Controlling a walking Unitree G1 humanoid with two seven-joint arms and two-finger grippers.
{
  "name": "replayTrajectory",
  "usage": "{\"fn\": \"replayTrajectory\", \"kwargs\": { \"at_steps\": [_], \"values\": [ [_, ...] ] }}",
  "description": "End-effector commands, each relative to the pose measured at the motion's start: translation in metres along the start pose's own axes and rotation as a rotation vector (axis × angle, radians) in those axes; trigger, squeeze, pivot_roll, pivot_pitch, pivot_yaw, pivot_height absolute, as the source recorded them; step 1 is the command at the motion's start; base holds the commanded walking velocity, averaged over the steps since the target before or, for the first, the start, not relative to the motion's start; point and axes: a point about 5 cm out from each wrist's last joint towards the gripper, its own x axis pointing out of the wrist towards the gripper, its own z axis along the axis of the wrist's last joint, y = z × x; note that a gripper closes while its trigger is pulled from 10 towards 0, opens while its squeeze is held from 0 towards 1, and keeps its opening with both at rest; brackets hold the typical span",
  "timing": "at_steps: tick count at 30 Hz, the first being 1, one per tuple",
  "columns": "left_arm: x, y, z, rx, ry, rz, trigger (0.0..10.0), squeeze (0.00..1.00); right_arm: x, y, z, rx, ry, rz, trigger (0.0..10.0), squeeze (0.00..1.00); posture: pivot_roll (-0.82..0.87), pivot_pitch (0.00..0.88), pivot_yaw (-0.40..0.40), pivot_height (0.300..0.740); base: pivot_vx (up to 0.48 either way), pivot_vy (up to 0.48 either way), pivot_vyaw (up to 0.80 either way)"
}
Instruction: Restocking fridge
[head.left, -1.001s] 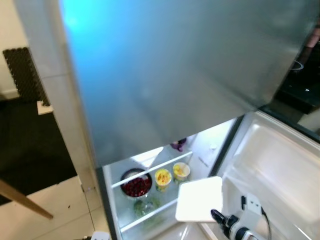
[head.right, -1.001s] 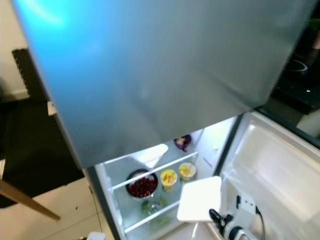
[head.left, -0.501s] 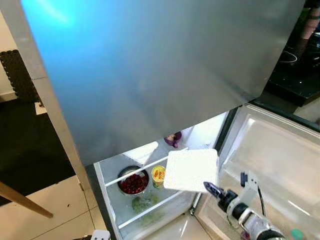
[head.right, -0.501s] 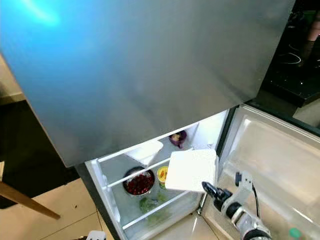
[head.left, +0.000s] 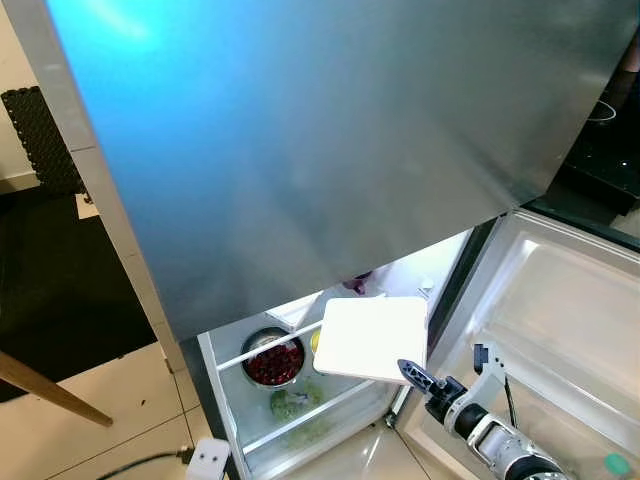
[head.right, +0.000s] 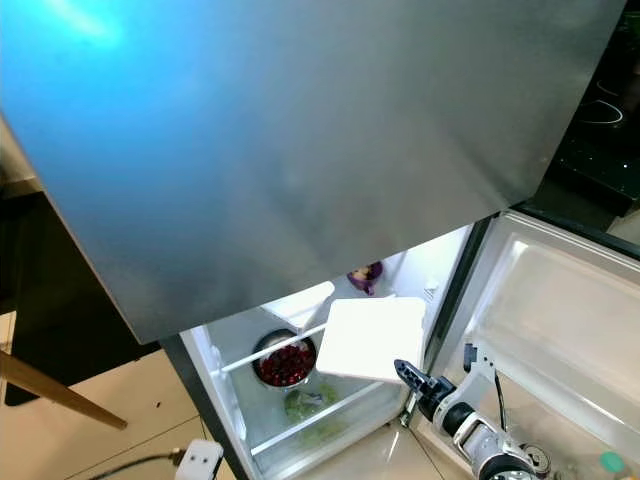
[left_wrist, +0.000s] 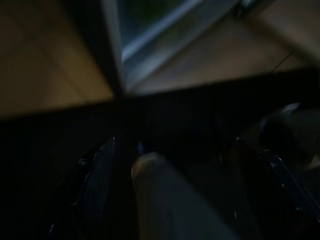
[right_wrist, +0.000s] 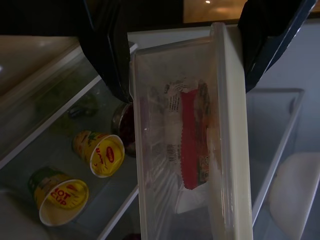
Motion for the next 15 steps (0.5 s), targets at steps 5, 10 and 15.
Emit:
{"fn": "replayTrajectory", "kwargs": {
  "at_steps": [5,10,15],
  "values": [
    [0.001,0.007,0.023,0.105,-0.091,-0.034,10.0,0.0,-0.001,0.0,0.005,0.049,-0.033,0.021,10.0,0.0,-0.1,0.0,-0.024,0.712,0.0,0.0,0.0],
    [0.003,0.004,0.036,0.178,-0.147,-0.065,10.0,0.0,0.0,0.002,0.009,0.062,-0.048,0.028,10.0,0.0,-0.1,0.0,-0.024,0.687,0.0,0.0,0.0],
    [0.003,0.002,0.05,0.227,-0.242,-0.065,10.0,0.0,0.002,0.005,0.015,0.069,-0.071,0.041,10.0,0.0,-0.09,0.0,-0.023,0.657,0.0,0.0,0.0]
  ]
}}
